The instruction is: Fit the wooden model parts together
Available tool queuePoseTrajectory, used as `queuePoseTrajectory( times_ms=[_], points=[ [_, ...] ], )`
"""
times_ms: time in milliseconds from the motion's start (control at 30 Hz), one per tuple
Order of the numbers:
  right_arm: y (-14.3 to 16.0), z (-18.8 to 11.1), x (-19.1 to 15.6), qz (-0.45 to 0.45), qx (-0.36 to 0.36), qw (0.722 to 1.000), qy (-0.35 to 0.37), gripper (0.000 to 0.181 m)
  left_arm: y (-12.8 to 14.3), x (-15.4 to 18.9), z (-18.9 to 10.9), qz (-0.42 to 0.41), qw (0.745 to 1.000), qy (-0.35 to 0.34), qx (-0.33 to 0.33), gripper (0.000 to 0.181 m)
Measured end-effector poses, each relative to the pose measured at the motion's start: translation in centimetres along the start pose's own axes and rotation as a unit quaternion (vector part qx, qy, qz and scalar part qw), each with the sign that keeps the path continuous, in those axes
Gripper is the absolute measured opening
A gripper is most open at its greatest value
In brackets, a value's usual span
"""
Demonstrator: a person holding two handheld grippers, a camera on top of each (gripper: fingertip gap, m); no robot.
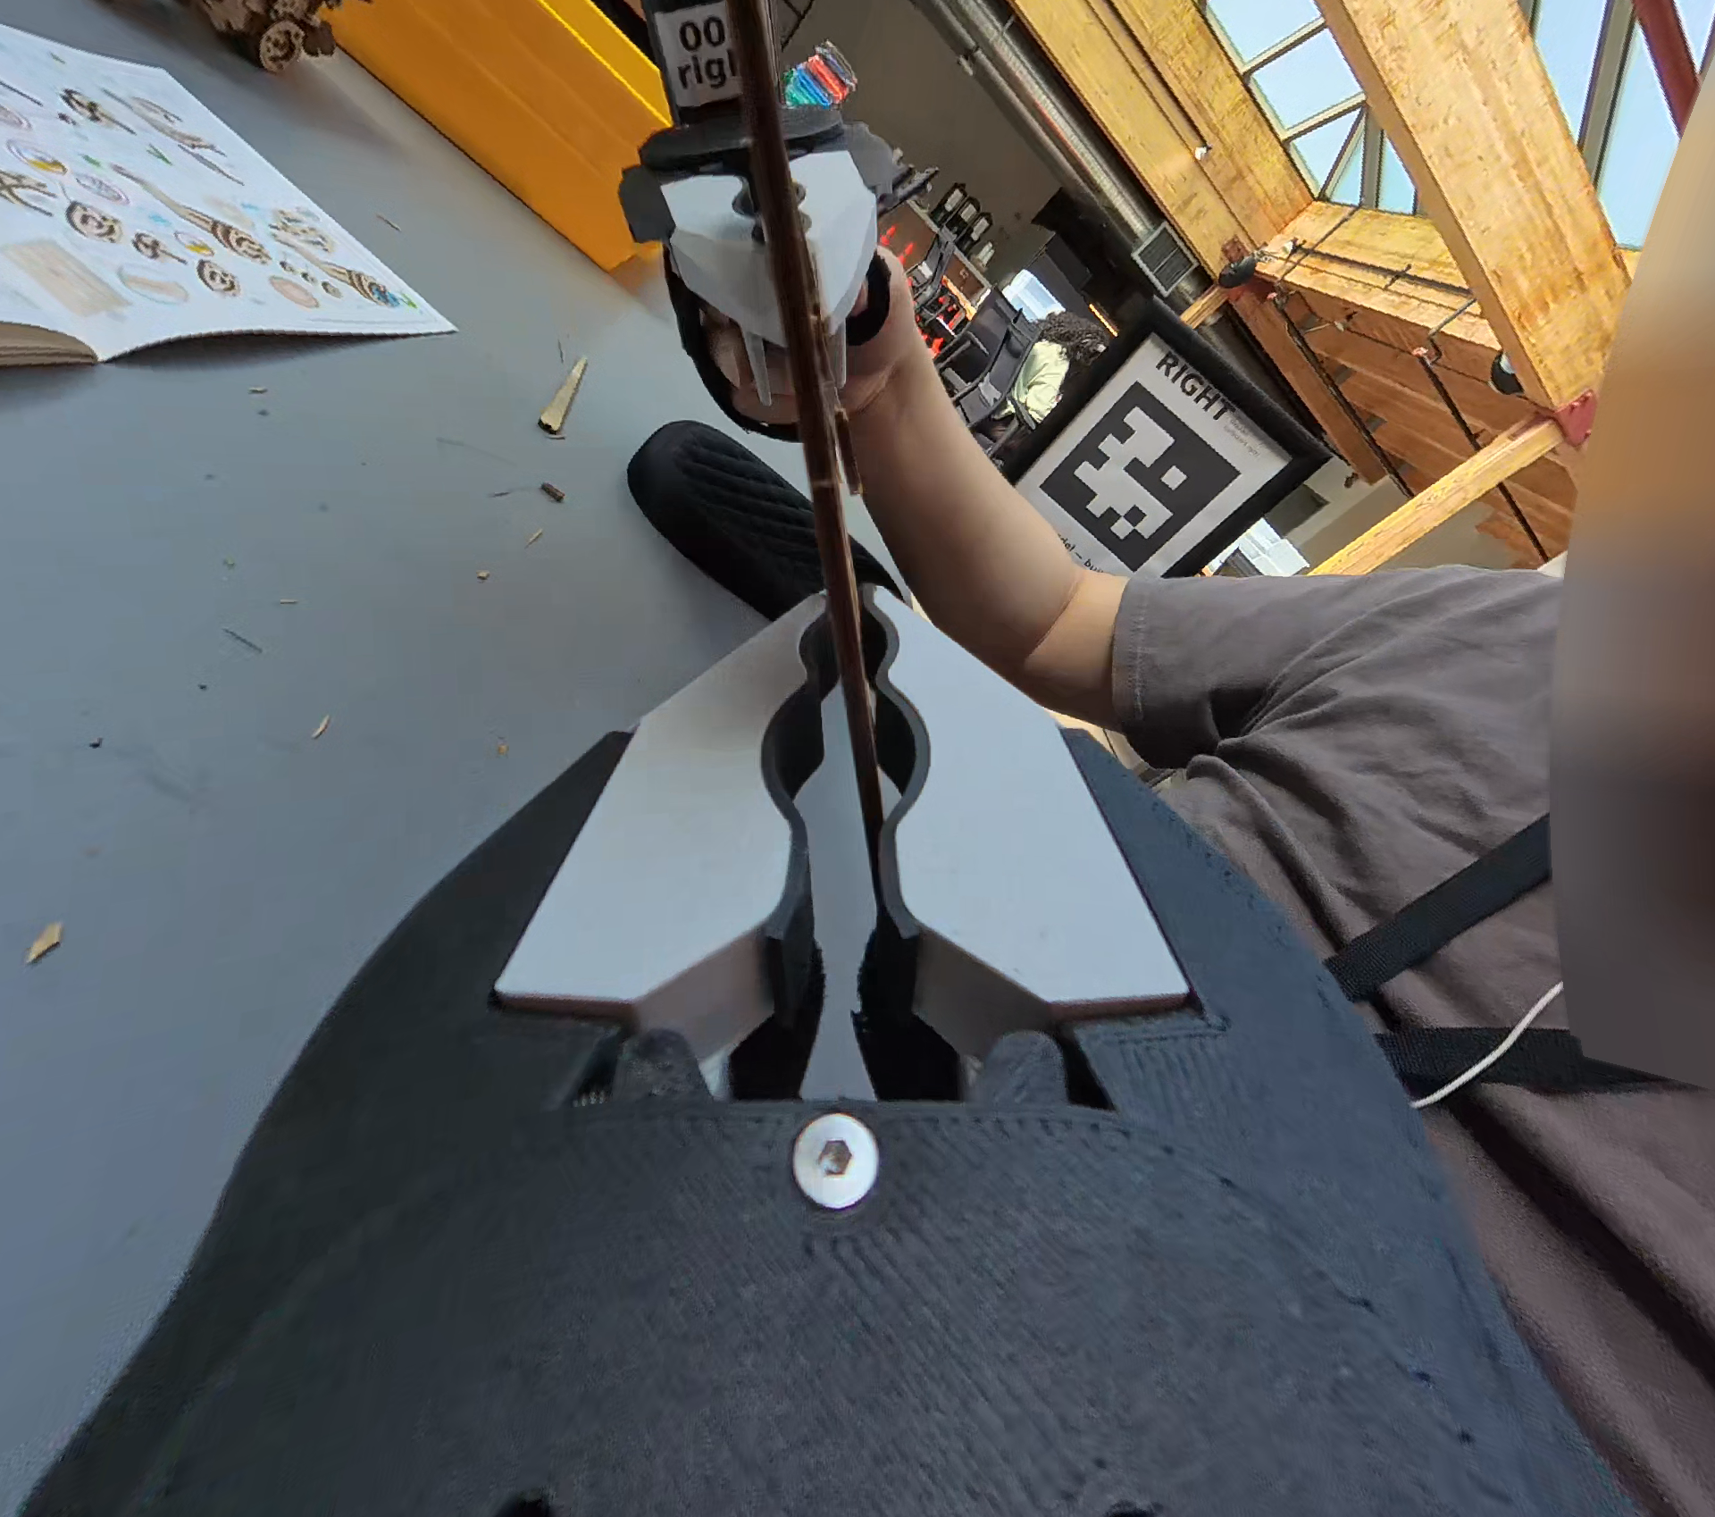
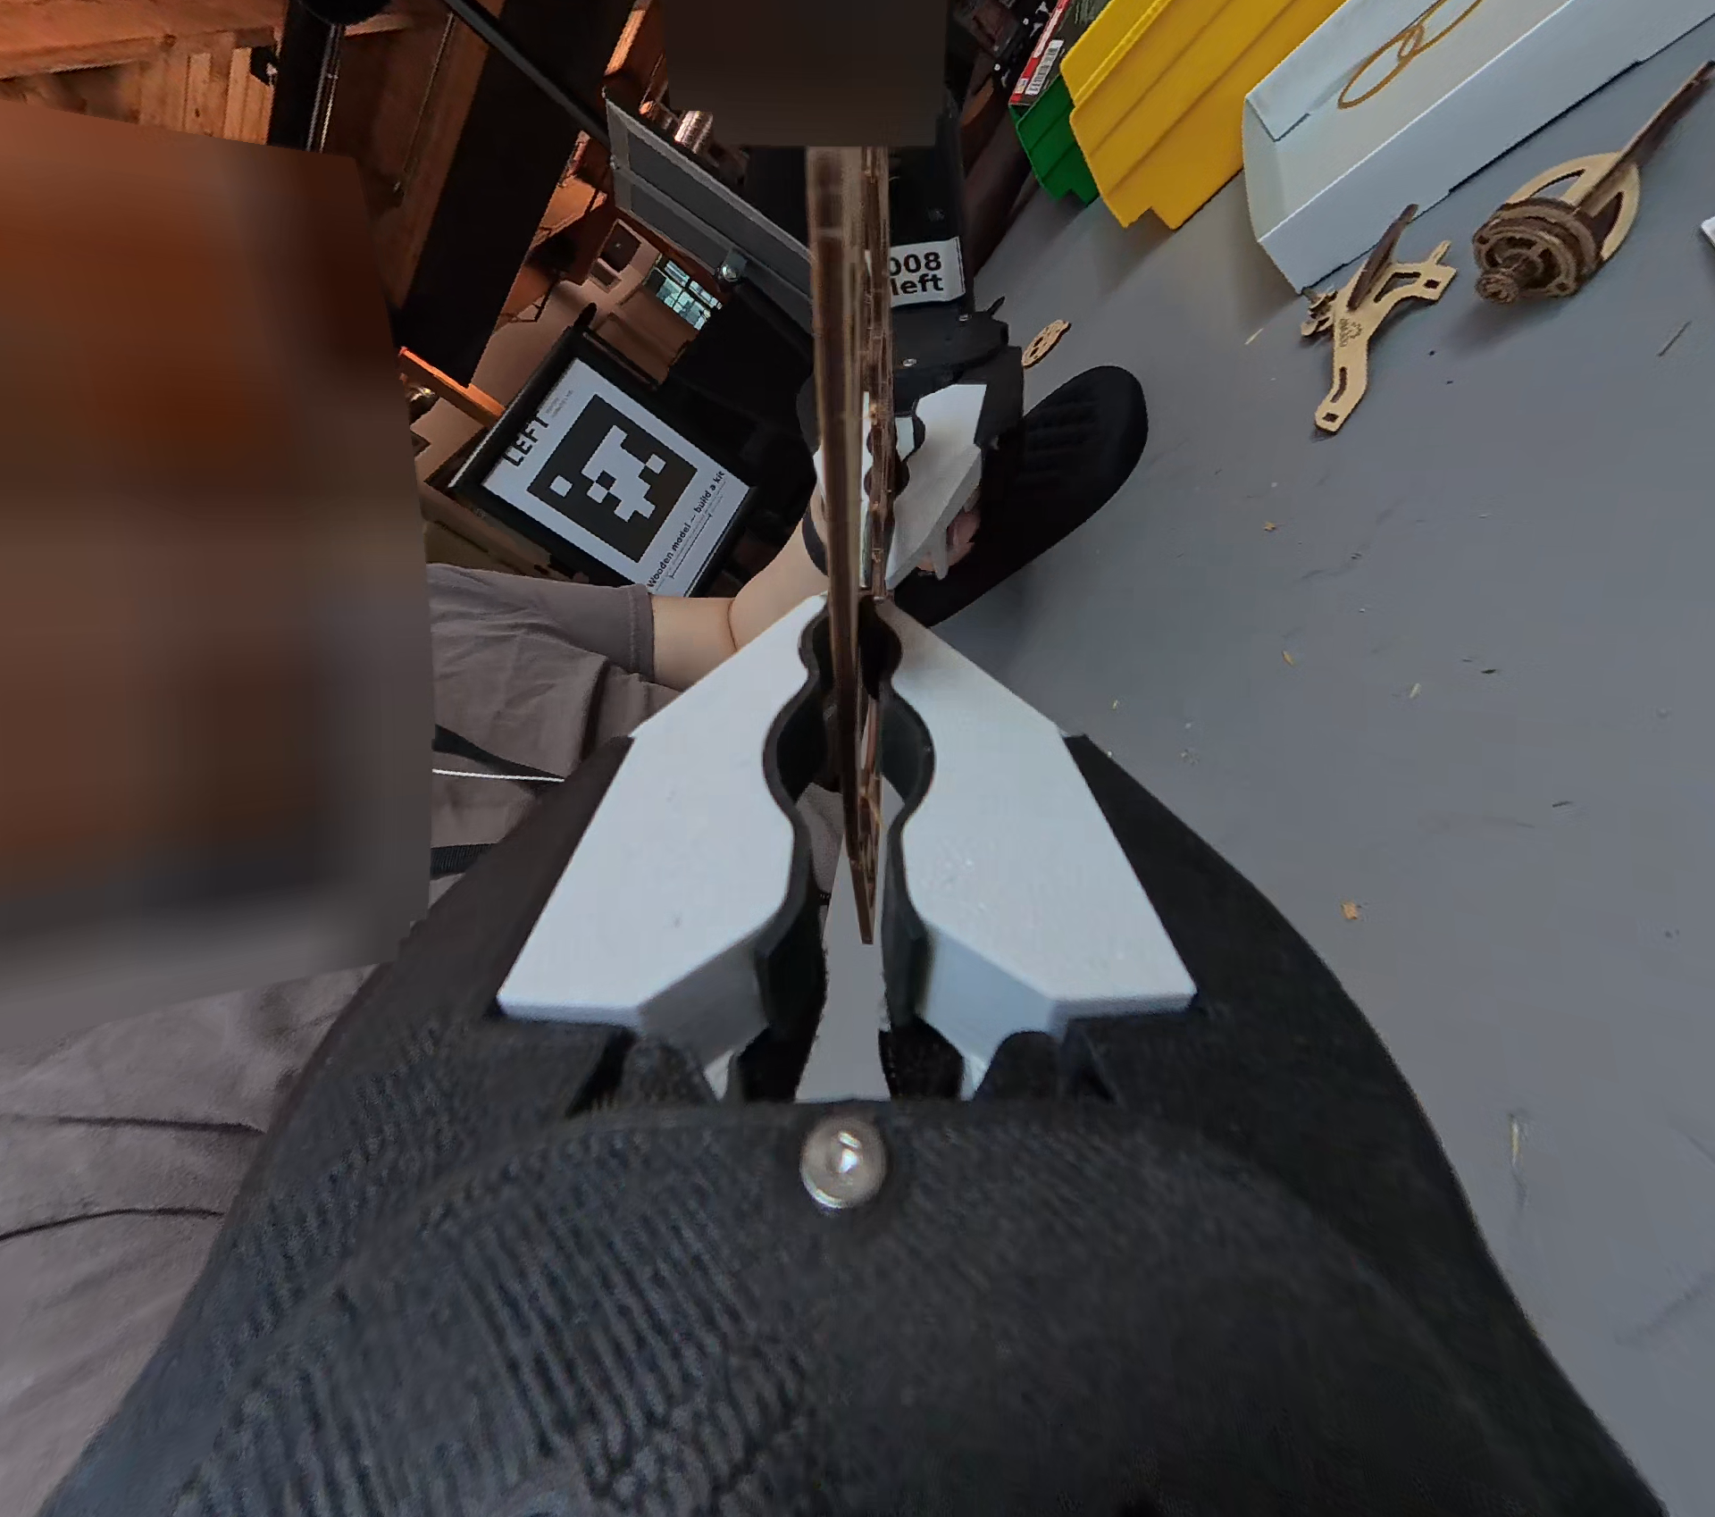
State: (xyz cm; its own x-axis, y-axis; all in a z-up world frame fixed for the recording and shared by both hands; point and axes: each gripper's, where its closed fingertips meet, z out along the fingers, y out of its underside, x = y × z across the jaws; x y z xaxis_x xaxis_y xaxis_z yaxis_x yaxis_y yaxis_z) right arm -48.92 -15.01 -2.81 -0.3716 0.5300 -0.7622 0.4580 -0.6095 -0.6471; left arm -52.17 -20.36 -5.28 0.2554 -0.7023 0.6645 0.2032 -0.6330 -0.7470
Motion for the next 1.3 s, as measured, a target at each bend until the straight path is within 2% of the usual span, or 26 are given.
queuePoseTrajectory(
  times_ms=[100, 200, 233, 500, 633, 800, 1000, 1100, 1300],
  points=[
    [-0.5, 0.0, 1.0, -0.011, 0.021, 0.999, 0.023, 0.001, 0.7, -0.7, -0.3, -0.017, 1.000, -0.018, 0.010, 0.000],
    [-1.3, -0.1, 1.2, -0.019, 0.066, 0.997, 0.026, 0.016, 0.6, -0.7, -1.1, -0.042, 0.998, -0.012, 0.041, 0.000],
    [-1.2, -0.2, 1.2, -0.021, 0.075, 0.997, 0.026, 0.016, 0.5, -0.7, -1.4, -0.046, 0.998, -0.013, 0.050, 0.000],
    [0.7, 0.4, 1.3, -0.032, 0.107, 0.992, 0.062, 0.030, 0.8, -0.2, -2.7, -0.040, 0.997, -0.022, 0.065, 0.000],
    [2.1, 1.3, 0.9, -0.043, 0.114, 0.990, 0.069, 0.030, 0.7, 0.0, -3.0, -0.039, 0.997, -0.016, 0.069, 0.000],
    [1.1, 1.1, 0.4, -0.059, 0.140, 0.986, 0.063, 0.025, 1.3, 0.1, -2.7, -0.040, 0.997, -0.012, 0.061, 0.000],
    [1.5, 1.5, 0.7, -0.048, 0.138, 0.988, 0.050, 0.020, 2.1, 0.4, -2.2, -0.041, 0.998, -0.006, 0.049, 0.000],
    [2.0, 1.4, 0.5, -0.037, 0.128, 0.990, 0.035, 0.007, 2.2, 0.3, -1.9, -0.040, 0.998, -0.016, 0.043, 0.000],
    [2.0, 0.8, 0.5, -0.030, 0.139, 0.989, 0.035, 0.009, 2.5, -0.2, -1.9, -0.040, 0.998, -0.034, 0.039, 0.000]
  ],
)
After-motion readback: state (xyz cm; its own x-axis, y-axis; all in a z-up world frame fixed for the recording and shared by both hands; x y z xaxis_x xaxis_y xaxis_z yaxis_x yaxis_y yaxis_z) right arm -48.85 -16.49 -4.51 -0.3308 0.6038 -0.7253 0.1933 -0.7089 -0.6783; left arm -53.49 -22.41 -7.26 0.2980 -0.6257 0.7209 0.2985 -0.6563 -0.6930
